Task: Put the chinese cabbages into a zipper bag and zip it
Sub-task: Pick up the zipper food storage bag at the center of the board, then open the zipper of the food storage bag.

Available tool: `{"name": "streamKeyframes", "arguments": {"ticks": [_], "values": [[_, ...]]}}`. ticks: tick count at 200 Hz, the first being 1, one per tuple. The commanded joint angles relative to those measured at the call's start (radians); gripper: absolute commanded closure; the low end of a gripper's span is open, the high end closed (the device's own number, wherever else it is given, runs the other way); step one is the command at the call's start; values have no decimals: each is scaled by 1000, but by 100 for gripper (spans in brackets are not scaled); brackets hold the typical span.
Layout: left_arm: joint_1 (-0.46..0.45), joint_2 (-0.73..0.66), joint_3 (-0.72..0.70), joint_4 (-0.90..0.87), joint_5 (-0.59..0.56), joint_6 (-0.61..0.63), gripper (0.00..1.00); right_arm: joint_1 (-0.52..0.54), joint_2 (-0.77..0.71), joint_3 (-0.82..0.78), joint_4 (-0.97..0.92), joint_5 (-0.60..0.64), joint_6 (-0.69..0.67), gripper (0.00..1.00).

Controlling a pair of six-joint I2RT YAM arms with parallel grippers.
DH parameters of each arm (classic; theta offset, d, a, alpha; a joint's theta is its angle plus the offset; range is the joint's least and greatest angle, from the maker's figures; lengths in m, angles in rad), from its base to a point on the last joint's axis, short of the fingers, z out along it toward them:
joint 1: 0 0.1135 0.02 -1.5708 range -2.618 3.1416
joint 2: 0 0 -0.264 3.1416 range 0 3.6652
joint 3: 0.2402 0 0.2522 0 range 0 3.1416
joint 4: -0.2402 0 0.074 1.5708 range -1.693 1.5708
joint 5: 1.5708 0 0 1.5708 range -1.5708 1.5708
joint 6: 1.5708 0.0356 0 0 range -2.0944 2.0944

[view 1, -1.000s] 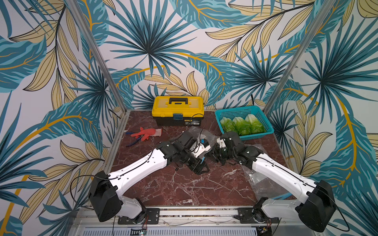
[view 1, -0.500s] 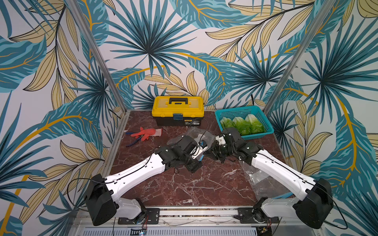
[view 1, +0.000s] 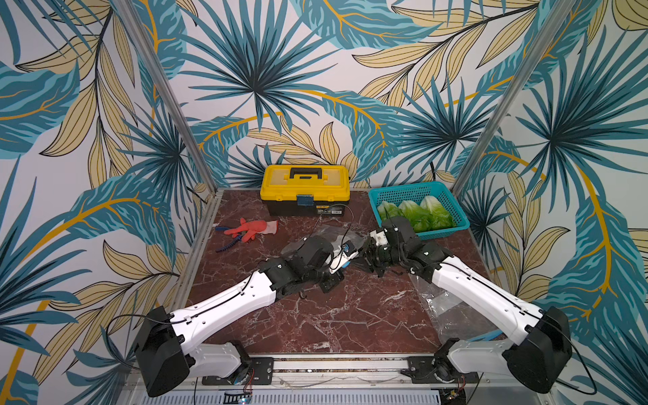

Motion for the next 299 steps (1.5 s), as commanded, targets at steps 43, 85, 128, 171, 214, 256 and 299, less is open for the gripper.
{"name": "streamKeyframes", "arguments": {"ticks": [43,85,128,171,214,256,299], "values": [[-3,5,-5,58,39,-136,100,-7,-228,-193,44,324,154,69],[-3,-6,-12,69,82,-195,100,-12,-189,-217,157,312,188,74],[-3,-18,-20,68,82,-188,100,-11,-171,-197,176,322,165,74],[-3,-15,-23,68,72,-183,100,-11,-179,-176,164,318,152,76],[-3,-12,-14,68,71,-186,100,-10,-161,-197,182,295,166,79],[-3,-12,-10,68,79,-195,100,-8,-144,-201,221,283,169,81],[-2,-8,-5,68,80,-196,100,-7,-145,-217,226,279,174,85]]}}
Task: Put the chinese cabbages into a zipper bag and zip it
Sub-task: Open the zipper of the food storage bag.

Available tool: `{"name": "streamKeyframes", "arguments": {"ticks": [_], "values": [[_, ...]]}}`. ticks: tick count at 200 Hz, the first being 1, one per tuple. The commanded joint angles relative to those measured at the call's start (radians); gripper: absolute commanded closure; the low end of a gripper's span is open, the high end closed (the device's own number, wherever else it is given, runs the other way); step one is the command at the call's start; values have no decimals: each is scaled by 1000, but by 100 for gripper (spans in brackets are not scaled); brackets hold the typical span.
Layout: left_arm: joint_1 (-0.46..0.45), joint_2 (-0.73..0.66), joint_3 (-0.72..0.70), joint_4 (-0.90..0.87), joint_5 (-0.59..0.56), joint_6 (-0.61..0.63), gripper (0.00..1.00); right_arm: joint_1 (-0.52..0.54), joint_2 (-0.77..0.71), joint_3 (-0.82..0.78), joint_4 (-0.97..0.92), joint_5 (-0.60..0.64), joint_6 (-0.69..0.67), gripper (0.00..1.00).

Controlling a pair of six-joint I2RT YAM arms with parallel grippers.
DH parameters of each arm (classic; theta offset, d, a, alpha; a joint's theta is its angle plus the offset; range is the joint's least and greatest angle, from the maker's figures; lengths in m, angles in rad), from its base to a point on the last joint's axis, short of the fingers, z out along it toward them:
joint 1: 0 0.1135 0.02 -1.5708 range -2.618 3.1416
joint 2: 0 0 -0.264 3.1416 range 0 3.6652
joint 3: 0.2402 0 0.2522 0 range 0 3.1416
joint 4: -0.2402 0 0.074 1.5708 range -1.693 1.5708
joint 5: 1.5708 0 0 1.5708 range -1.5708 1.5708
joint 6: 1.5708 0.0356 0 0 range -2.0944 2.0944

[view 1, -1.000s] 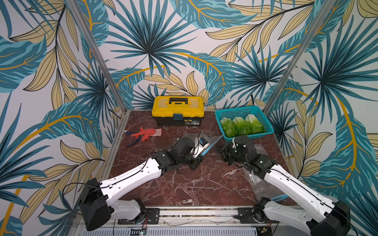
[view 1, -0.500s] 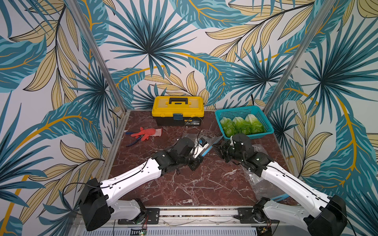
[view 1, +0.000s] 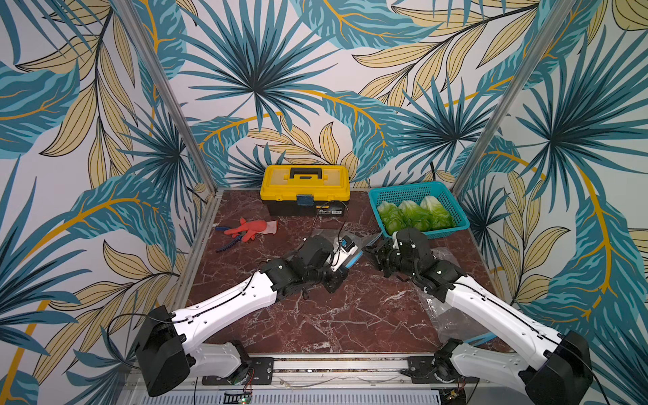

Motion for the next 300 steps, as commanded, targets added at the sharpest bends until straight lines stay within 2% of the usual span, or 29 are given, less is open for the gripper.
{"name": "streamKeyframes", "arguments": {"ticks": [1,62,242,281,300], "values": [[-2,-10,10,16,9,-8,100,2,0,-28,24,-7,4,85],[-1,2,16,15,10,-13,100,3,-41,-54,-1,24,9,86],[-2,23,36,16,33,-4,100,11,28,-68,40,-33,10,86],[-1,21,33,16,36,0,100,13,53,-68,43,-44,13,85],[0,21,31,15,39,0,100,15,60,-69,55,-44,22,80]]}}
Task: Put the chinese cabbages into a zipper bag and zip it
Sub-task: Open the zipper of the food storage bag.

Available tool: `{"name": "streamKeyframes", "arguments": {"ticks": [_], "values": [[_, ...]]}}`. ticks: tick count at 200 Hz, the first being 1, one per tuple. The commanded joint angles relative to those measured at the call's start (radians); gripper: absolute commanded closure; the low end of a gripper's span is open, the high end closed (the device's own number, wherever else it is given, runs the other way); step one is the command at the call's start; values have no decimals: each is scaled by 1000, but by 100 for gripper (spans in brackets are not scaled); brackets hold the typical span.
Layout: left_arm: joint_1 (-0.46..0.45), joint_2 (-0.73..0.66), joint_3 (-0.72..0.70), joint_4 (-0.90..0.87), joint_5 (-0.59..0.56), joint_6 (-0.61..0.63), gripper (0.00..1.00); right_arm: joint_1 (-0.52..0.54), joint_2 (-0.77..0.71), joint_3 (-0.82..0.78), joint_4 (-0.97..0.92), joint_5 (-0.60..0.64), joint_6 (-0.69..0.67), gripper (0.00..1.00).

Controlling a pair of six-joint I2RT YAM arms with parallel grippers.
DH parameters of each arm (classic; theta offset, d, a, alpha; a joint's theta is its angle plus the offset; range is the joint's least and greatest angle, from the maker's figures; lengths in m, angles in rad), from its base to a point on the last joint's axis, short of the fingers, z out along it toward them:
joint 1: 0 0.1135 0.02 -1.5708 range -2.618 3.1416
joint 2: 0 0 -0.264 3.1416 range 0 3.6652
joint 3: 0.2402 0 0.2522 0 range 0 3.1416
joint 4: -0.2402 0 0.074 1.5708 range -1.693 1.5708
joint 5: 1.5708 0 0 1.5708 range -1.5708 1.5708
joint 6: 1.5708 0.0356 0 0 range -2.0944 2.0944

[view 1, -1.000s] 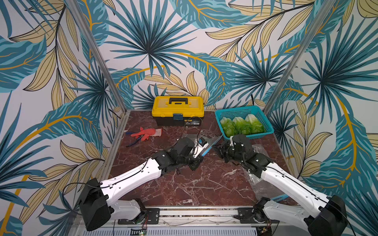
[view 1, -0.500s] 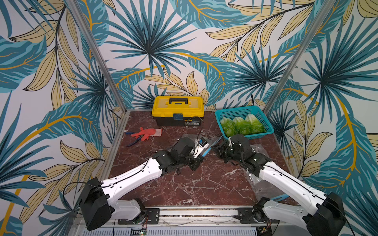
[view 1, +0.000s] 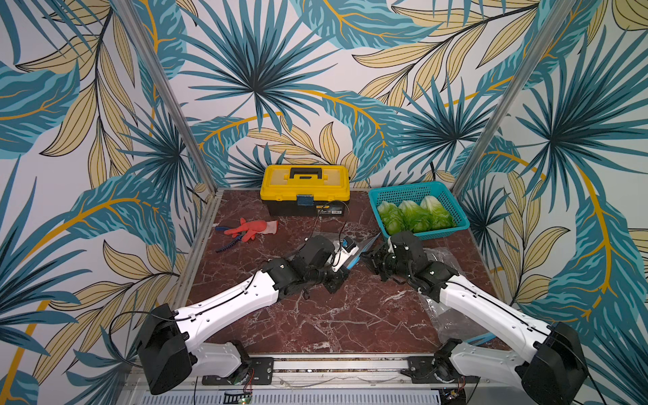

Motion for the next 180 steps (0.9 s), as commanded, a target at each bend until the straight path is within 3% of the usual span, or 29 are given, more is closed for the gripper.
{"name": "streamKeyframes", "arguments": {"ticks": [1,77,116,142,180], "values": [[-1,4,29,13,16,9,100,6,11,-23,24,-9,13,80],[-1,14,24,12,33,26,100,8,82,-9,98,-20,51,78],[-1,8,23,4,9,49,100,7,112,-29,138,0,21,91],[0,1,29,-15,-7,34,100,8,137,9,144,20,-82,100],[48,-56,44,-100,-27,-92,57,15,54,40,117,254,-423,100]]}}
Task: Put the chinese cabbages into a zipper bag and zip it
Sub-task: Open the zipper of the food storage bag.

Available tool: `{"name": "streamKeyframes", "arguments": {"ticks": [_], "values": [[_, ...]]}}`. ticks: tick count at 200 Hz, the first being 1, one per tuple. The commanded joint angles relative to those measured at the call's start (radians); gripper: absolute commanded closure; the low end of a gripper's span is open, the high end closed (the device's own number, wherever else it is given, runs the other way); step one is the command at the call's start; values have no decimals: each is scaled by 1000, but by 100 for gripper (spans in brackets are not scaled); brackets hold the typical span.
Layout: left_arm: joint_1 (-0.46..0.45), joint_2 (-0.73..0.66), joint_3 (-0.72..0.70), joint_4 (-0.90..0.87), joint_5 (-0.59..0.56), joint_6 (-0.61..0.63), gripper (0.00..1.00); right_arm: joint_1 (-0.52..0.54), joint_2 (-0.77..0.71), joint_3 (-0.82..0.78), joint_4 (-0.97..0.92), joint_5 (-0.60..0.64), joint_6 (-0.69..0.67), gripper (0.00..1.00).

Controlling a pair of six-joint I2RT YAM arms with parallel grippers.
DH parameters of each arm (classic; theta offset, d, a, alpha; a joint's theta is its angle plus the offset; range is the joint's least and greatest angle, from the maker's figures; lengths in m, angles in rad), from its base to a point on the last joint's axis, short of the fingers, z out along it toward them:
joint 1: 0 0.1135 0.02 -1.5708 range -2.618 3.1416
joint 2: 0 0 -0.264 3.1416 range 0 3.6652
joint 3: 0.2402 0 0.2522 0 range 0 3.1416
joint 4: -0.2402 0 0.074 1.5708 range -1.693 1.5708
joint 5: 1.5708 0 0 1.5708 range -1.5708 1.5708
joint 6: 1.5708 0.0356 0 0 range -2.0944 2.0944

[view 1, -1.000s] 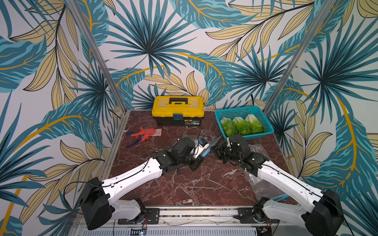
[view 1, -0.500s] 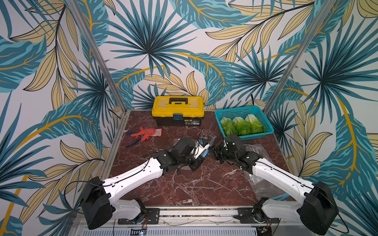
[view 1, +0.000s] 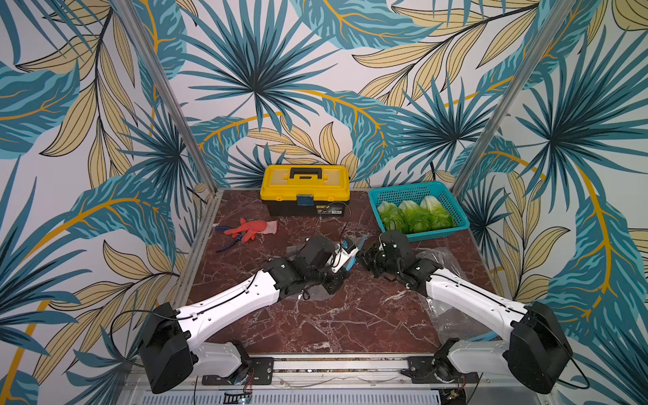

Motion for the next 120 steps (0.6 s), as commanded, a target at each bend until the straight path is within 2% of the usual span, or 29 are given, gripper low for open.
{"name": "streamKeyframes", "arguments": {"ticks": [1,20,36,47,66,77,98,120], "values": [[41,-63,42,-66,-13,-94,56,2,-66,30,-3,195,-289,100],[162,-116,53,-76,94,-240,46,3,-113,93,2,257,-567,100],[270,-115,107,-70,231,-346,43,8,-114,169,15,169,-768,100],[316,-83,165,-66,320,-410,40,15,-108,194,40,94,-845,100],[355,-4,261,-59,499,-518,29,16,-72,213,75,-52,-874,100],[360,33,280,-36,579,-570,25,20,-45,229,69,-95,-860,100],[360,43,237,63,646,-620,17,42,-17,236,83,-112,-852,100],[361,60,208,85,693,-600,15,59,10,246,94,-129,-826,100]]}}
